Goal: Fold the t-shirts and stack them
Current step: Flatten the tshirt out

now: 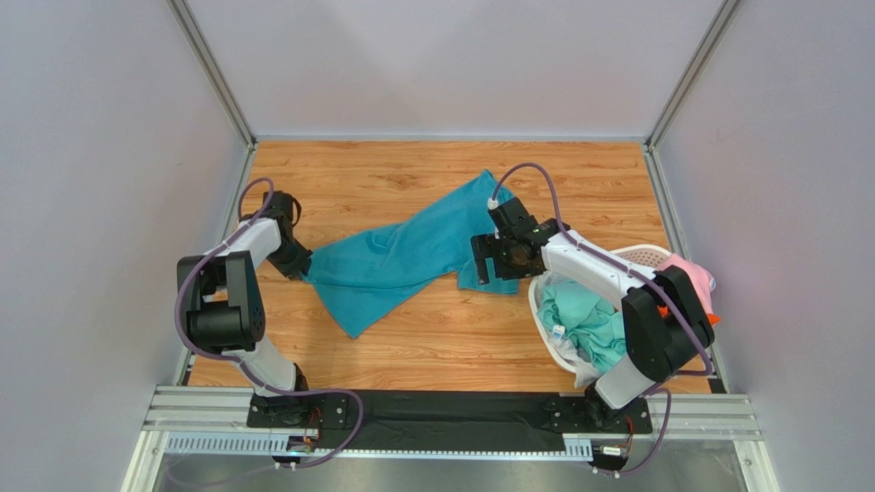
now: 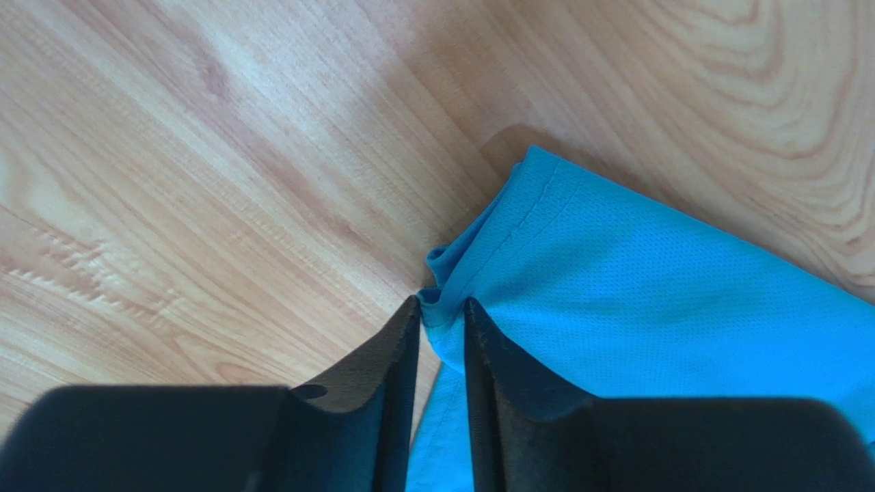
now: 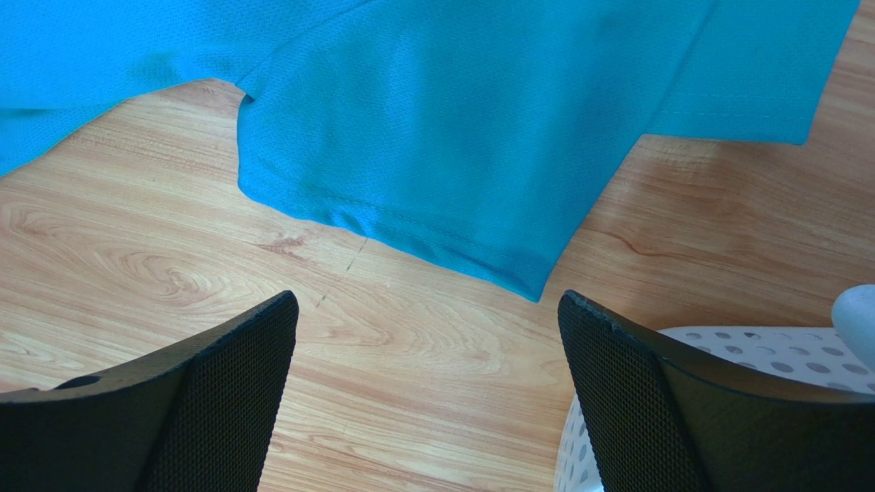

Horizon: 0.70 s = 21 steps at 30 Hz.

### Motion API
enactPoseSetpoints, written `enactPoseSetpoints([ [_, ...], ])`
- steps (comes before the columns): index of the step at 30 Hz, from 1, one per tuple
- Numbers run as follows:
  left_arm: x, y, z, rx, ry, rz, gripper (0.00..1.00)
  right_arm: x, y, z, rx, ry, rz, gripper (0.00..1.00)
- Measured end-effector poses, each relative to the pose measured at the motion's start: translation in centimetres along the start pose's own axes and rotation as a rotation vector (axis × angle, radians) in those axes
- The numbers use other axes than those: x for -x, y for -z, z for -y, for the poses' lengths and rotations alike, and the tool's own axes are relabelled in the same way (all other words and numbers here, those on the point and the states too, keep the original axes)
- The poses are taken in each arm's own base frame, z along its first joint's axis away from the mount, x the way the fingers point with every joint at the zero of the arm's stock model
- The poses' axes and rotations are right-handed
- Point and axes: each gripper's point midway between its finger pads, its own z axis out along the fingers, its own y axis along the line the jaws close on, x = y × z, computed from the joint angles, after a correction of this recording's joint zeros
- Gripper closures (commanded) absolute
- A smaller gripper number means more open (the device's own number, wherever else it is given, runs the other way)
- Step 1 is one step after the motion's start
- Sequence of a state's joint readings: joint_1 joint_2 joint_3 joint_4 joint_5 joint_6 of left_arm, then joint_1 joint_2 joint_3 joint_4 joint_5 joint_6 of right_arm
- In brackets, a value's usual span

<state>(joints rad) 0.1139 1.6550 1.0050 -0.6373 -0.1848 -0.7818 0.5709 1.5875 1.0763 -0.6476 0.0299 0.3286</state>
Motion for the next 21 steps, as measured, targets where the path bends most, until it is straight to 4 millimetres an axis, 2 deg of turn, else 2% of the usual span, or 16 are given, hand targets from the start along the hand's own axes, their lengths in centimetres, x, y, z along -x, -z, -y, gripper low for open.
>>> enactPoseSetpoints([
  [1,-0.2,-0.1,-0.1,0.003,-0.001,-0.004,0.79,-0.1,0.0,0.0,-0.001,-0.001,-0.001,0.02],
  [2,-0.4,-0.2,-0.2,0.006,0.0,-0.008,0.91,-0.1,0.0,0.0,-0.001,-0.001,-0.002,0.02],
  [3,-0.6,-0.2,-0.4,0.008,0.002,-0.015,0.98,-0.2,-0.1,0.1,-0.002,-0.002,-0.005,0.02],
  [4,-0.7,-0.3,-0.4,0.01,0.0,-0.019,1.0,-0.3,-0.1,0.1,-0.003,-0.004,-0.007,0.02],
  [12,-1.1,0.1,-0.7,-0.003,-0.004,-0.023,1.0,-0.4,-0.2,-0.1,0.0,-0.008,-0.004,0.02],
  [21,0.4,4.4,-1.2,-0.06,0.024,0.079,1.0,-1.0,-0.2,-0.5,-0.014,0.018,-0.013,0.04],
])
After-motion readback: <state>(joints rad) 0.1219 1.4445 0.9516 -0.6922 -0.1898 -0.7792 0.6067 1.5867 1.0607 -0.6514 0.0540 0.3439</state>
